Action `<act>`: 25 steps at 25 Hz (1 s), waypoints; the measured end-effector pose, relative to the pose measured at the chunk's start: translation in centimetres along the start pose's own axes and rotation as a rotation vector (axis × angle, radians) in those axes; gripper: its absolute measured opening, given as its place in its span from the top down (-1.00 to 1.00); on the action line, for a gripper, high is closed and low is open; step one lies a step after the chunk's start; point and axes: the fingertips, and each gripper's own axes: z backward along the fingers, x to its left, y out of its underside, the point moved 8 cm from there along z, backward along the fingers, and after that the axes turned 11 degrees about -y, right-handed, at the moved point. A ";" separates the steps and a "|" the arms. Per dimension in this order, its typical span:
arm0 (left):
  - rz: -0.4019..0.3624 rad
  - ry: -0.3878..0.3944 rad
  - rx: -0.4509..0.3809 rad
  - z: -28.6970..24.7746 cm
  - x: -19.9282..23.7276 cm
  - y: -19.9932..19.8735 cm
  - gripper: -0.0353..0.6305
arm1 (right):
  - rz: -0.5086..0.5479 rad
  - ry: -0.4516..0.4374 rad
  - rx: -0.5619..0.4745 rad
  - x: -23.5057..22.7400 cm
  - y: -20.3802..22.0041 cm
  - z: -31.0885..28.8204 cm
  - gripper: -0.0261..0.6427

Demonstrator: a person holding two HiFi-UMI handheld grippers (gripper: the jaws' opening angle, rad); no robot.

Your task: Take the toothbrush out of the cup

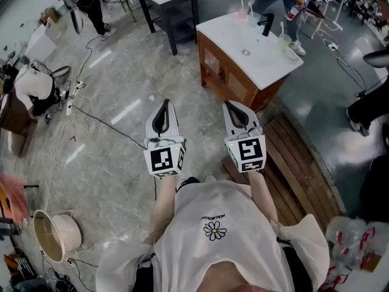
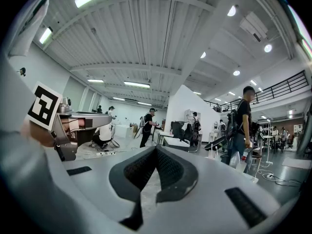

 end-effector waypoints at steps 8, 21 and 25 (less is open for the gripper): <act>0.010 -0.019 0.010 -1.2 0.0 0.6 0.88 | 0.006 -0.022 0.002 -0.6 0.1 -1.1 0.93; 0.004 -0.016 0.030 -2.5 0.3 1.4 0.88 | -0.029 -0.061 0.016 -0.7 1.4 -2.7 0.92; 0.015 0.004 0.020 -4.6 0.3 2.1 0.88 | -0.042 -0.071 0.007 -1.6 1.6 -3.9 0.92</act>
